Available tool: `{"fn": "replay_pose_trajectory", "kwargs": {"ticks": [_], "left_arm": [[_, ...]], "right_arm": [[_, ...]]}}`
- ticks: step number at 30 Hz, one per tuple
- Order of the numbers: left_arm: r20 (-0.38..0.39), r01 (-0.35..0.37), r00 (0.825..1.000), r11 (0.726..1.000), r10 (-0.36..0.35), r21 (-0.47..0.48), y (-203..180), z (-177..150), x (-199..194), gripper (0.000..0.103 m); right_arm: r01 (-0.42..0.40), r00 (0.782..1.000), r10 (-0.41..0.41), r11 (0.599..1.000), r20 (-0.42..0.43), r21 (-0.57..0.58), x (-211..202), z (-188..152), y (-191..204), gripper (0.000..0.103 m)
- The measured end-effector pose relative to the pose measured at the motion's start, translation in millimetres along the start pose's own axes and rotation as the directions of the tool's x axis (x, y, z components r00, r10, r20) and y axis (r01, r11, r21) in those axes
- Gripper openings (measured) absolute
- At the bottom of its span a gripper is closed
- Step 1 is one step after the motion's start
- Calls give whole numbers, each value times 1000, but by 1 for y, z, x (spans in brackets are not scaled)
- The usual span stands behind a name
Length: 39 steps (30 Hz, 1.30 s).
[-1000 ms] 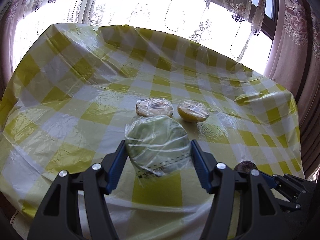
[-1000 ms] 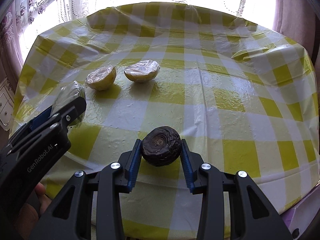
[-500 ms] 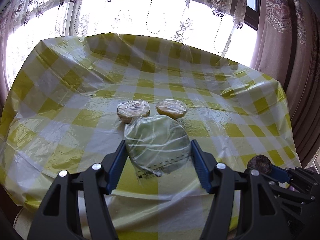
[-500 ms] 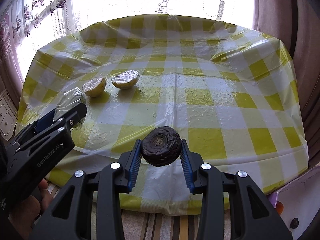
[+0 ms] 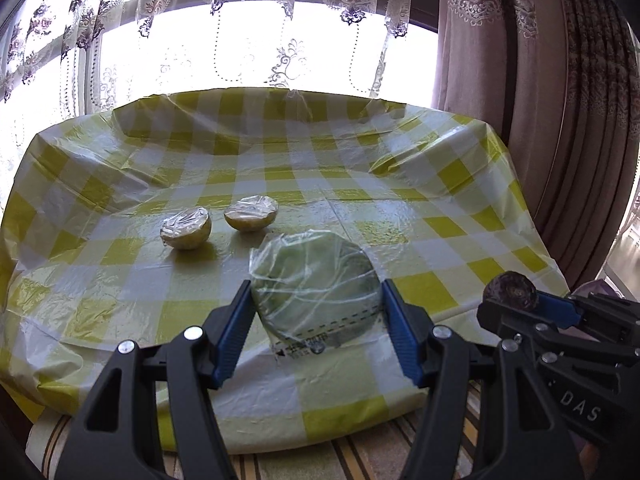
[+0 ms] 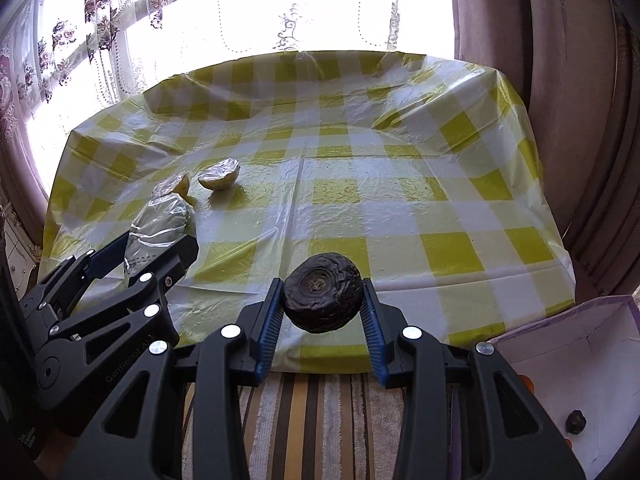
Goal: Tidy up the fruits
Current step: 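Carry the cabbage in the left tool while the right carries the date over the box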
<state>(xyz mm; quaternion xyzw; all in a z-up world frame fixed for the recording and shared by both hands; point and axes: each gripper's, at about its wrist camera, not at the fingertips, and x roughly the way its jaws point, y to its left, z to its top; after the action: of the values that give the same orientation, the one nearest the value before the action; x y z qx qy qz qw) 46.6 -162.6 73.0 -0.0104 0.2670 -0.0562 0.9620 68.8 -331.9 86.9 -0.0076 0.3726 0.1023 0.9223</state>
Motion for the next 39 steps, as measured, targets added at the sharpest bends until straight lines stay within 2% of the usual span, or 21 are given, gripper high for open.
{"fn": "replay_pose_trajectory", "kwargs": {"ticks": [14, 22, 30, 32, 35, 39], "left_arm": [[-28, 111, 994, 982, -108, 156, -75, -10, -12, 63], [-49, 175, 985, 950, -168, 258, -123, -16, -13, 63], [-95, 268, 963, 895, -251, 356, -174, -30, -13, 63], [-106, 289, 957, 878, -269, 382, -186, -33, -14, 63], [-137, 326, 945, 843, -296, 428, -204, -41, -15, 63], [-206, 396, 918, 791, -338, 466, -226, -52, -11, 63]], "right_arm": [[73, 997, -76, 988, 19, 137, -39, -31, -78, 38], [159, 986, -165, 953, 3, 256, -55, -54, -147, 38], [260, 965, -257, 902, -57, 345, -65, -85, -207, 38], [262, 965, -253, 893, -74, 366, -66, -92, -218, 38], [314, 950, -296, 888, -105, 336, -67, -93, -224, 38], [352, 935, -318, 885, -157, 304, -67, -99, -234, 38]]}}
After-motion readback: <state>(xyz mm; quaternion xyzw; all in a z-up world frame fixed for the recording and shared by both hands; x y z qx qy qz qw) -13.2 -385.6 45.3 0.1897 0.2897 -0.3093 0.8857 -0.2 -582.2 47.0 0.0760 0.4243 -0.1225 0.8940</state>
